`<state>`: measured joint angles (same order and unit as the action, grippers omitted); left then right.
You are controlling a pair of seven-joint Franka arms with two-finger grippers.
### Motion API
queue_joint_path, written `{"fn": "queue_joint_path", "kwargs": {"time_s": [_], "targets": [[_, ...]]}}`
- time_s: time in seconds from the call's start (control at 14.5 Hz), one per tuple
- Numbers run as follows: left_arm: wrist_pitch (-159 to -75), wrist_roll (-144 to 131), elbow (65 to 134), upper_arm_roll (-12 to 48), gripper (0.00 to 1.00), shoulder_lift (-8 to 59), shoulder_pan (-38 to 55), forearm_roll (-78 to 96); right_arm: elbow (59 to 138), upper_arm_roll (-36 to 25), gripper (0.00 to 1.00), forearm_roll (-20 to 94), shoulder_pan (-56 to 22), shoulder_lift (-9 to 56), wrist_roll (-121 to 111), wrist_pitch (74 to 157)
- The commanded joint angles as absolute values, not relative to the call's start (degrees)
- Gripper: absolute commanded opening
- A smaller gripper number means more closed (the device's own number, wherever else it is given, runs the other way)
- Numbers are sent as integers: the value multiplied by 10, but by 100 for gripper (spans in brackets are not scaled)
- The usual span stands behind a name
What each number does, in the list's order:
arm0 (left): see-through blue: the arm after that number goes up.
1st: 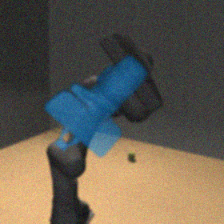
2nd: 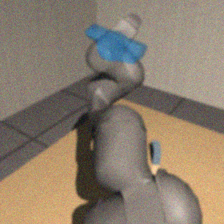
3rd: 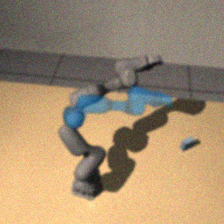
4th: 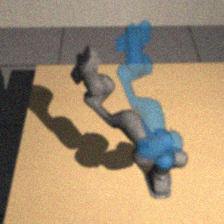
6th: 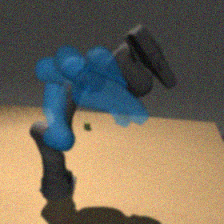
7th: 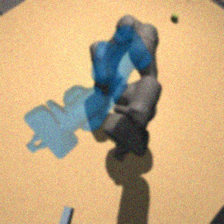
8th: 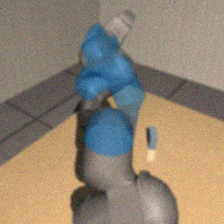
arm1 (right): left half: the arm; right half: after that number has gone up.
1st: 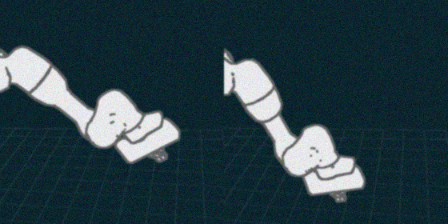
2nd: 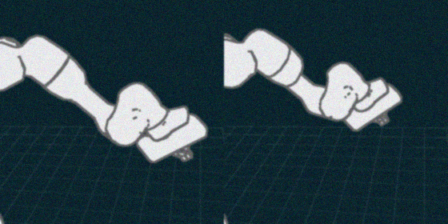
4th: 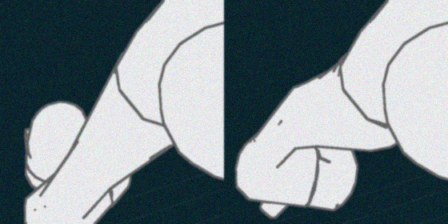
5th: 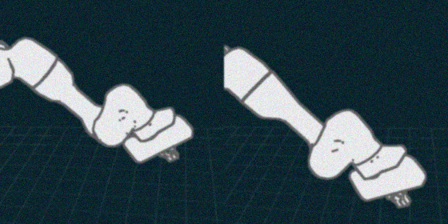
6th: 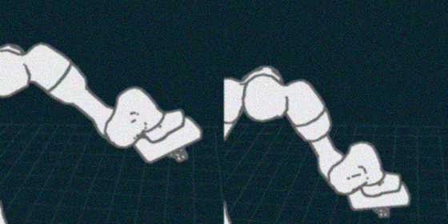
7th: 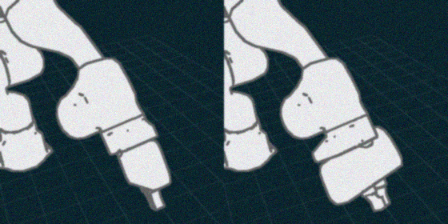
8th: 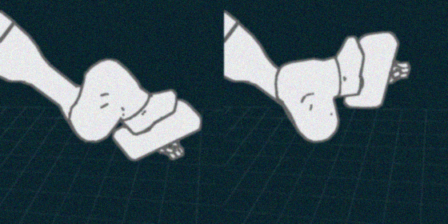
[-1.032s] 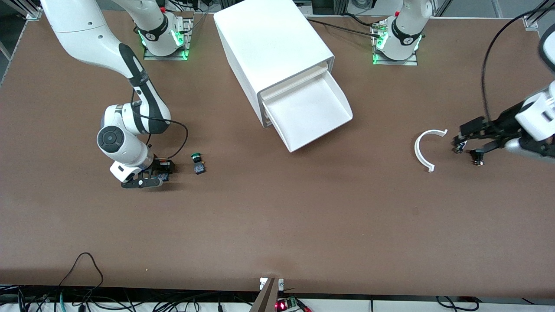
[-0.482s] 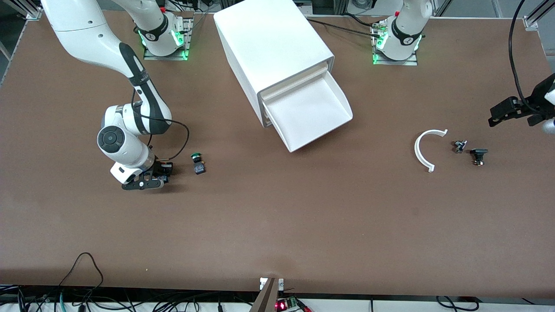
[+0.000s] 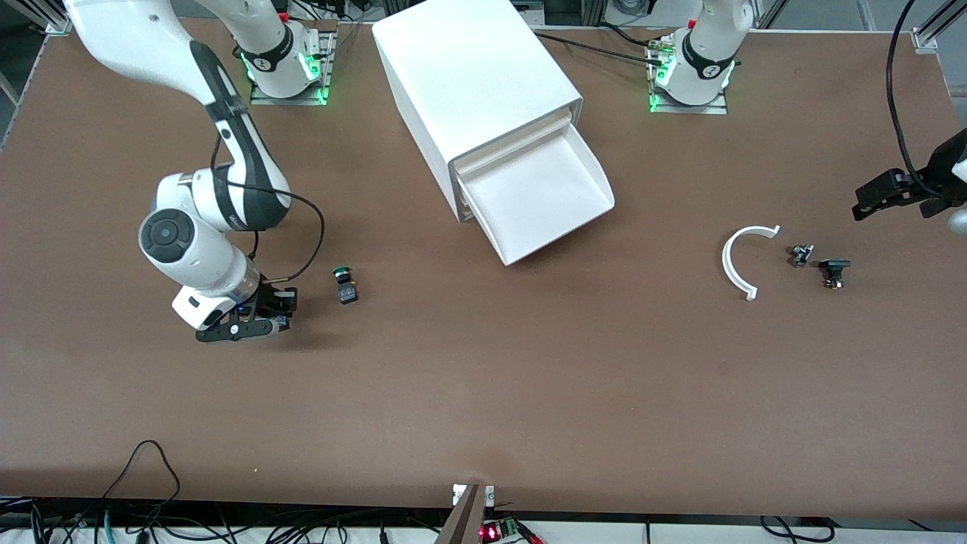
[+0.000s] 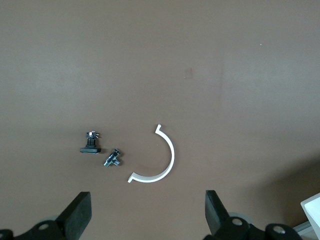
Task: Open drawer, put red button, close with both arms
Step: 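Lift the red button and carry it over the open drawer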
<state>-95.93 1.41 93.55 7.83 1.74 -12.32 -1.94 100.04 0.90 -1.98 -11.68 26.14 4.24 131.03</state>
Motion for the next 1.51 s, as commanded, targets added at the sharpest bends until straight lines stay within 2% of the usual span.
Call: {"fn": "queue_joint_path", "kwargs": {"time_s": [0.0,0.14,0.41,0.55,0.89,1.1,1.24,1.44], "targets": [[-945,7,918,76,100,24,-119,-33,894,60,37,-12,-114,253,33,1225],[-945,7,918,76,100,24,-119,-33,839,89,37,-14,-119,257,32,1202],[-945,8,917,76,100,25,-119,-34,789,183,38,-19,-118,261,7,1206],[-945,13,911,76,100,28,-118,-34,769,230,37,-19,-118,279,-55,1213],[-946,14,910,76,100,29,-118,-34,721,293,37,-21,-156,332,-170,1199],[-947,12,910,76,100,30,-118,-33,701,297,37,-48,-197,347,-242,1175],[-947,11,910,77,100,33,-118,-31,661,295,37,-54,-227,359,-292,1119],[-947,14,911,83,100,36,-116,-30,645,295,37,-114,-271,367,-341,1076]]}}
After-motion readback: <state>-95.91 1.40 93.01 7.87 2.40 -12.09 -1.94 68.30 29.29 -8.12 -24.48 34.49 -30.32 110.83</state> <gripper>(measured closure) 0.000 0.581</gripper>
